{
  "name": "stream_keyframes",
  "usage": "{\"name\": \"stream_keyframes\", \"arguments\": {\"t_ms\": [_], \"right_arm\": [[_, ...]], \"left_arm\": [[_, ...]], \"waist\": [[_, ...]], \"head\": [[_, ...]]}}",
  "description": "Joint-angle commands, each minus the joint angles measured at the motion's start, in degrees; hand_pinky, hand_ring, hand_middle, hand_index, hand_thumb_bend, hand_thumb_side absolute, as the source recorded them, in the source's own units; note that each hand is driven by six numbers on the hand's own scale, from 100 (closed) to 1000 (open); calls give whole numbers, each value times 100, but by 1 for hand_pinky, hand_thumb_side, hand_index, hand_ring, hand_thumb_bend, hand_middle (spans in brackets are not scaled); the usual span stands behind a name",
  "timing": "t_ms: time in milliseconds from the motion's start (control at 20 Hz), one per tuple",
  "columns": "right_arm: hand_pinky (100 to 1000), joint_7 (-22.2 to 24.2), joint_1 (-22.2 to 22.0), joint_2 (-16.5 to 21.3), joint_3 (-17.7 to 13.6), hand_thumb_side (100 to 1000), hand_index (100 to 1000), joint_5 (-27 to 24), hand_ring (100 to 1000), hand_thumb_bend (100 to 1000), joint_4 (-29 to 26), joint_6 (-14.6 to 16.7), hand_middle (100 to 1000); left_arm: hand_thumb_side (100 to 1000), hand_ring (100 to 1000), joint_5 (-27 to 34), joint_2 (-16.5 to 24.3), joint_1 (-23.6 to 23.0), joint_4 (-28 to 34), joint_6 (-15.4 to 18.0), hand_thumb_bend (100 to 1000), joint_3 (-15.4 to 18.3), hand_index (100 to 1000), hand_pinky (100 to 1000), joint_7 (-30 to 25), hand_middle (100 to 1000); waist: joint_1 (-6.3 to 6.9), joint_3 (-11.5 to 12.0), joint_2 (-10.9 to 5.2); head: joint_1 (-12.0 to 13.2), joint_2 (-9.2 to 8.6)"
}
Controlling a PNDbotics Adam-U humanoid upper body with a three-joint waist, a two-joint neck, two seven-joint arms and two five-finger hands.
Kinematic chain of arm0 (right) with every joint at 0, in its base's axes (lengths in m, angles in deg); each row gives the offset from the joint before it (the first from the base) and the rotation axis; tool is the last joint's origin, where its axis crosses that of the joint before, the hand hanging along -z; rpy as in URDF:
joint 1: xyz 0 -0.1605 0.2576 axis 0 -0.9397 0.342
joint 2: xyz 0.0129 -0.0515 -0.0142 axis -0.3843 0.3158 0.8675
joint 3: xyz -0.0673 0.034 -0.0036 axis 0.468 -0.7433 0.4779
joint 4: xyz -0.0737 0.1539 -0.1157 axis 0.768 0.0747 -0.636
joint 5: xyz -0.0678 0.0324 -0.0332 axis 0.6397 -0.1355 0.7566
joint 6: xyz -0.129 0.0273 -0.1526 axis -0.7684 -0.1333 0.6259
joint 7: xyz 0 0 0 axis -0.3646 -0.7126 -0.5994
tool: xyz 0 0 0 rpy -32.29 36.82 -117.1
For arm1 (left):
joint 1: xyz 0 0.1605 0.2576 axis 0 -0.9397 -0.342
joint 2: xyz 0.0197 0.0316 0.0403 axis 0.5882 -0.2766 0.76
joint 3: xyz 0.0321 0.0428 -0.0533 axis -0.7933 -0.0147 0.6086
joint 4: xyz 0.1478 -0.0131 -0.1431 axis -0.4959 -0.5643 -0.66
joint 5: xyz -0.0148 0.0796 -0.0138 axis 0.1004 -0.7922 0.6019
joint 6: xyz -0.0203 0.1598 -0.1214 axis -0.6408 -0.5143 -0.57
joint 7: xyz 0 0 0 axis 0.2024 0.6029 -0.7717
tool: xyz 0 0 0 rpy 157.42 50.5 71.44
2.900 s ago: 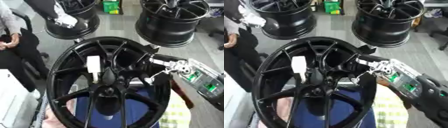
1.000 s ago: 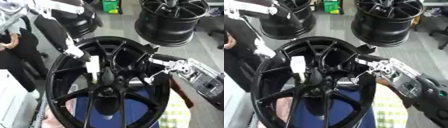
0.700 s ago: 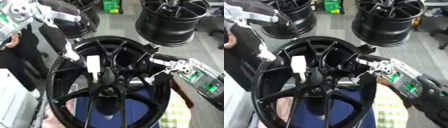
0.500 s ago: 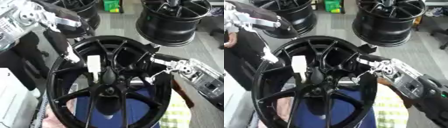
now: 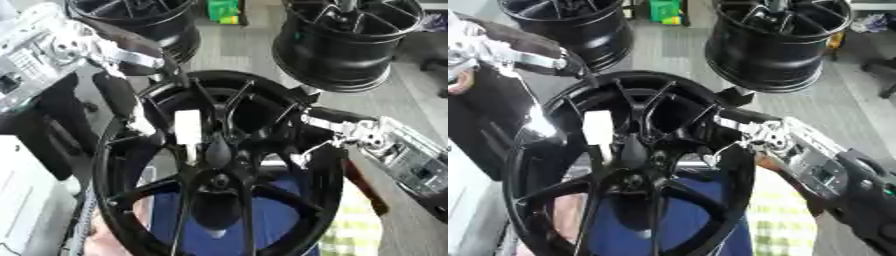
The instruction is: Pull the pin out of the wheel hub.
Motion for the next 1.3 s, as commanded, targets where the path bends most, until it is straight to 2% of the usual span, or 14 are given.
{"name": "stream_keyframes", "arguments": {"t_ms": [50,400,850,1300], "right_arm": [[802,-15,45,17,3,196,711,10,698,100,-77,-3,616],[802,-26,40,1,5,195,711,28,698,100,-75,5,616],[802,-33,11,-8,2,200,711,12,698,100,-81,6,616],[802,-44,2,-25,-1,207,711,20,697,100,-81,8,616]], "left_arm": [[379,921,135,29,108,42,42,600,-10,931,894,-2,845],[400,924,290,31,174,190,-22,610,-126,930,894,-2,845],[382,922,-343,16,127,-14,26,653,-166,929,896,-2,836],[404,920,-434,20,57,-89,85,651,-188,917,895,-2,827]], "waist": [[11,-4,-58],[25,-11,-51],[38,-21,-50],[44,-23,-43]], "head": [[10,31],[30,31],[91,31],[111,31]]}}
